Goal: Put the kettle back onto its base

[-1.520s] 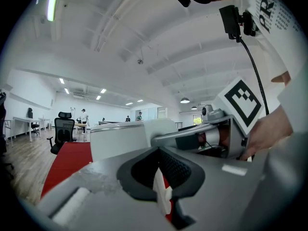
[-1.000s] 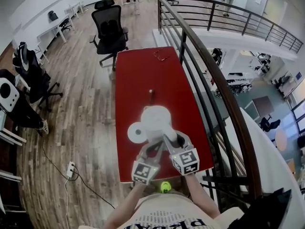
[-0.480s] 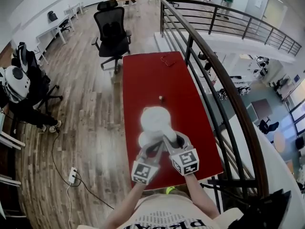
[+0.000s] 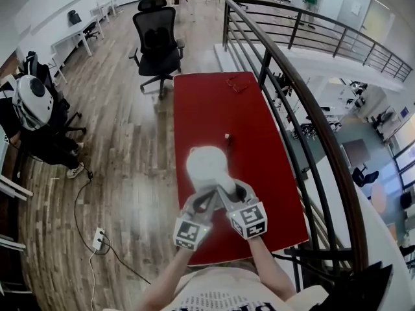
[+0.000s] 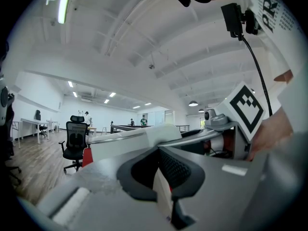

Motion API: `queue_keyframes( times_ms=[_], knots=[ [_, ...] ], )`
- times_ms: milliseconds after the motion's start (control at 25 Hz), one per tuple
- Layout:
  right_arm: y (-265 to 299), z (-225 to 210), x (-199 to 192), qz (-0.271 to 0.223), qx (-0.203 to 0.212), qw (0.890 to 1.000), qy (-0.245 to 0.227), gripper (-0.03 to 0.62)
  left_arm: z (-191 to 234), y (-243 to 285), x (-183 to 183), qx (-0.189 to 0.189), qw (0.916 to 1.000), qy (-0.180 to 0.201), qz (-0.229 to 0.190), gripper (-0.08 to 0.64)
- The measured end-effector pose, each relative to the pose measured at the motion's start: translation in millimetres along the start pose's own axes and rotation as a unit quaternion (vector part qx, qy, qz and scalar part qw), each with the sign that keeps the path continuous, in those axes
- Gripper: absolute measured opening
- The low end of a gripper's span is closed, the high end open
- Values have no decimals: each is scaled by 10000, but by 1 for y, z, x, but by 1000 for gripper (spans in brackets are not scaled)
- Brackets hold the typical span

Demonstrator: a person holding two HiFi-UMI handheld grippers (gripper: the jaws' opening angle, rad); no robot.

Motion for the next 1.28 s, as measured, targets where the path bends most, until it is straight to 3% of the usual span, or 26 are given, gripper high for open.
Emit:
queue_keyframes(
  times_ms=[600,1280],
  knots=[
    [19,-9,-17,48,341,9993,139,127,21,-4,-15,492,9983,-37,325,5],
    [-2,-8,-43,-90,392,9991,146,129,12,-15,-21,400,9984,-109,382,5]
  ],
)
Point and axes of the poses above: the fingertips, and each gripper's own axes: y forward along the fingers, z to its left, x out of its top, the point moved 5 cm from there along -y, backward along the fingers, and after that the axes turned 11 degrees about x, right-handed, at the moved point
